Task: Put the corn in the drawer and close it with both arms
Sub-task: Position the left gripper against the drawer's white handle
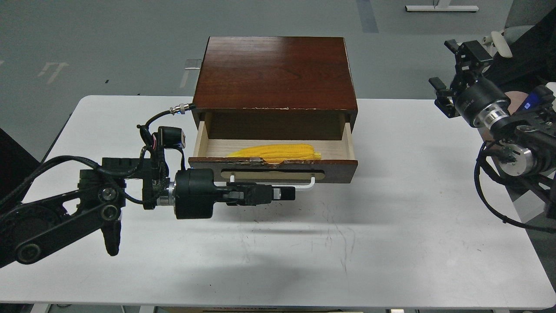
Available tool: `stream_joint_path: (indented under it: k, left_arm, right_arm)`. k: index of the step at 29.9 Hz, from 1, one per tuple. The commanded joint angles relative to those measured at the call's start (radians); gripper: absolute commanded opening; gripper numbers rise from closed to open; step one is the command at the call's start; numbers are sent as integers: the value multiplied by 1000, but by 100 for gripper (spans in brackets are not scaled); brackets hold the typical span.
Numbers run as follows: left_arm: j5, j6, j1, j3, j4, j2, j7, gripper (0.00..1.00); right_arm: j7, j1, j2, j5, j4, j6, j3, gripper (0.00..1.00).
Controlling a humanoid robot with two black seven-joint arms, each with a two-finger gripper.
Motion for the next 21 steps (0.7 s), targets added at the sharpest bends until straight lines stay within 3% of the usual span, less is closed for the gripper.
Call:
stream_joint_path:
  k: [1,6,21]
  left_arm:
    - [99,32,29,0,11,-2,30,0]
    - [192,98,43,0,62,-5,36,0]
    - [136,96,86,-4,97,-26,42,0]
  right_arm:
    - [0,-11,0,0,-1,0,-1,99]
    - [0,-15,0,0,-1,0,-1,99]
    - [0,-24,-3,-2,-1,0,-1,99]
